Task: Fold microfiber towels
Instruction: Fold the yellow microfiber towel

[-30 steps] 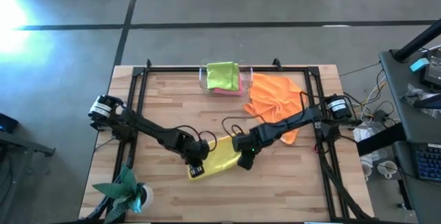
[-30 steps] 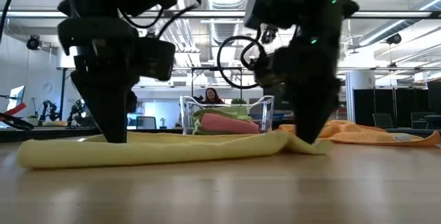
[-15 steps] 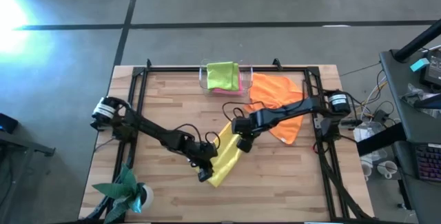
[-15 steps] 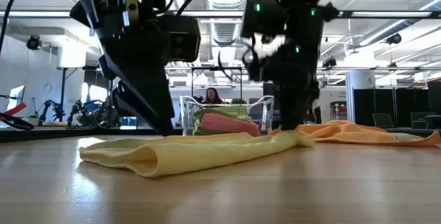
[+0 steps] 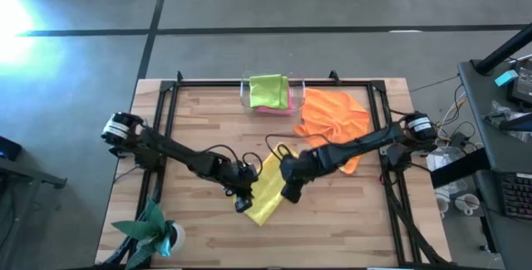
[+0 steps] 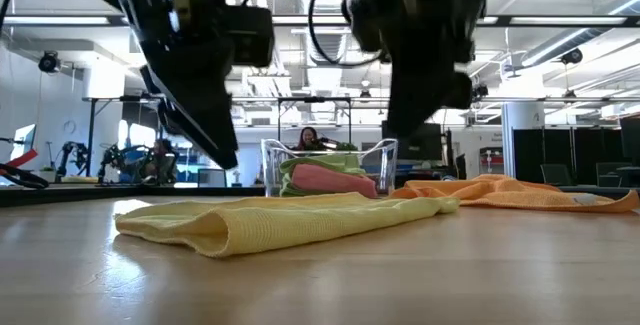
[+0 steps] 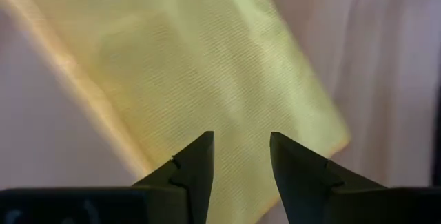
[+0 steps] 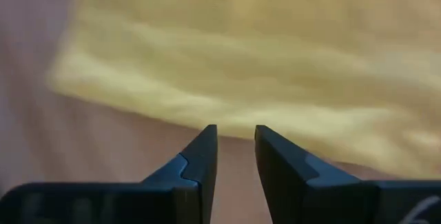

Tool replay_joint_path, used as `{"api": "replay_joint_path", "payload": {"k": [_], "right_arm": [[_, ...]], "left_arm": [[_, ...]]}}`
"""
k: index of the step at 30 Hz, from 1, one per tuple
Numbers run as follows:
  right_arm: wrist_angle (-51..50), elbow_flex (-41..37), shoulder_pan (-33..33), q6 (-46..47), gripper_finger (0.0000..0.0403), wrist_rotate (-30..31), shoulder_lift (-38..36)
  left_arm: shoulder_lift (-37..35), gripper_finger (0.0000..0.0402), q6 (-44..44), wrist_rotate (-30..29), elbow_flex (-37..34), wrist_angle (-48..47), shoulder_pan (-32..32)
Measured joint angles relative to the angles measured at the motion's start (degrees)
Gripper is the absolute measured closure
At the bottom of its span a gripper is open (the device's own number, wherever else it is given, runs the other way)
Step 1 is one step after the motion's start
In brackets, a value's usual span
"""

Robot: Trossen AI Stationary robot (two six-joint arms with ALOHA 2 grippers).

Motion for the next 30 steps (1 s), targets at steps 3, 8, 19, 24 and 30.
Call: {"api": "replay_joint_path", "payload": {"k": [3, 8, 19, 24, 30], "right_arm": [[5.5, 0.0, 2.7, 4.3, 0.0311, 0.0, 0.0], [14.0, 0.0, 4.8, 11.6, 0.0311, 2.1, 2.1], [18.0, 4.6, 7.7, 19.1, 0.0311, 5.6, 11.8], [16.3, 8.9, 7.7, 19.1, 0.0311, 5.6, 17.1], [8.7, 16.0, 8.3, 19.6, 0.0311, 3.4, 22.7]], "left_arm": [[-3.8, 0.0275, 1.9, -3.8, 0.3, -7.1, 0.0], [-10.5, 0.0275, 4.0, -9.1, 0.2, -15.0, 0.0], [-23.9, 0.0275, 4.2, -11.7, -1.3, -22.2, 0.0], [-26.0, 0.0275, 6.7, -11.8, -1.4, -22.1, 0.0], [-25.4, 0.0275, 9.9, -11.9, -1.4, -22.1, -0.3]]}}
